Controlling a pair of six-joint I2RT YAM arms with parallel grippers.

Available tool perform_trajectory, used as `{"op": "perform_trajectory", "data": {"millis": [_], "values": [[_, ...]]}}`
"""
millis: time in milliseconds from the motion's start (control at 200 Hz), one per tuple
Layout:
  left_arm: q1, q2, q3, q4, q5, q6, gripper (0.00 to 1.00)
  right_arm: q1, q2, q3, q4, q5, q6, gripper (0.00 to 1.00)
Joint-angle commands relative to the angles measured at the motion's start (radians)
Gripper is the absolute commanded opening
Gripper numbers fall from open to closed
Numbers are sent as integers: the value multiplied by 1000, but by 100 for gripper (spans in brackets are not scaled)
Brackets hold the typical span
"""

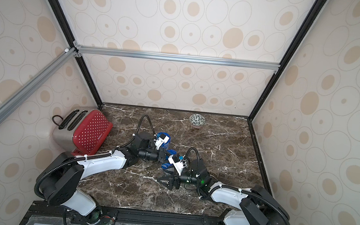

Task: Take out toiletry kits
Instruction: Unfasten the latch on the container, then open the lid of the container.

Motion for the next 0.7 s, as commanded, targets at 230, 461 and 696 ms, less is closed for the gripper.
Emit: {"op": "perform_trajectory", "data": {"millis": [230, 461, 696], "values": [[2, -69, 158, -402, -70, 90, 30, 7, -163, 126, -406, -90, -183, 85], [18, -111, 297, -551, -83, 149, 42, 3, -231, 167, -517, -55, -196, 85], [117, -269, 433, -866, -311, 291, 62, 2, -280, 318, -814, 209, -226, 87]]}}
